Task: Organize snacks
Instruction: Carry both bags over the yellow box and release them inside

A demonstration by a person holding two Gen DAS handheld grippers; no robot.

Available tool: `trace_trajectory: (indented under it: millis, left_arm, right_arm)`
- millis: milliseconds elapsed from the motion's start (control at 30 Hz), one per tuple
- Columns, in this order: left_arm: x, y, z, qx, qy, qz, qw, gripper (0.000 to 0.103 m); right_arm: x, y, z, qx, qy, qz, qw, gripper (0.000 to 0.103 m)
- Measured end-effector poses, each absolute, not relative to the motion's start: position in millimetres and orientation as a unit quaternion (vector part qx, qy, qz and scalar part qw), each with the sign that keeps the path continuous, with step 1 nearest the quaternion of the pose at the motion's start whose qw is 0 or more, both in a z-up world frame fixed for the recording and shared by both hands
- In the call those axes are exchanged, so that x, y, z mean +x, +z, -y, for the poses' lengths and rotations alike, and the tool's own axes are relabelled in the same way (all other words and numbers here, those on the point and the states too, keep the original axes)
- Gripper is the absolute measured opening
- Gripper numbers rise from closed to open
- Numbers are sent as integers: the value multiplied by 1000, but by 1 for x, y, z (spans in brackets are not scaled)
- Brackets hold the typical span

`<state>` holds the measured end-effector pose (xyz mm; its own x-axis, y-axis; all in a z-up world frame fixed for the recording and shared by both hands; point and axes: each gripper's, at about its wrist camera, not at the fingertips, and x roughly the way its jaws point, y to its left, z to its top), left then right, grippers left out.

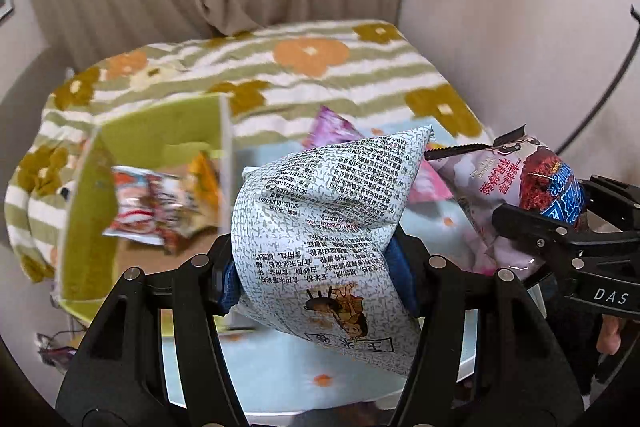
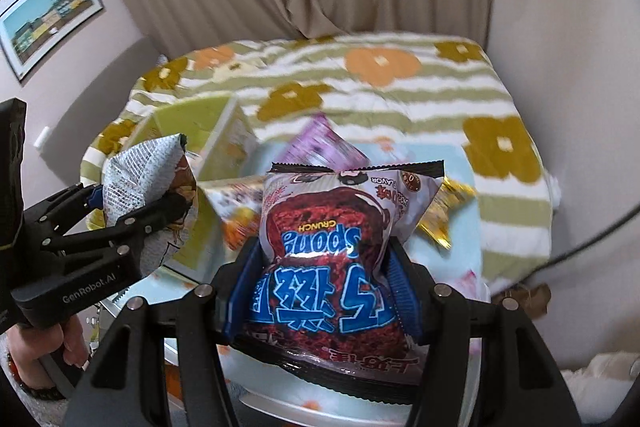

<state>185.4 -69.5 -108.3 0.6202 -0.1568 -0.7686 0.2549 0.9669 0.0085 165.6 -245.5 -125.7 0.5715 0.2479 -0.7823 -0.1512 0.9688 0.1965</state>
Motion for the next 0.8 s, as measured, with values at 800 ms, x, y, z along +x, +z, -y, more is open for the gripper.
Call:
trace_trajectory:
  millis: [800]
  left_arm:
    - [264, -168, -175, 33, -78, -491, 867, 57]
  right_arm:
    - [238, -150, 6, 65, 139, -464, 872, 56]
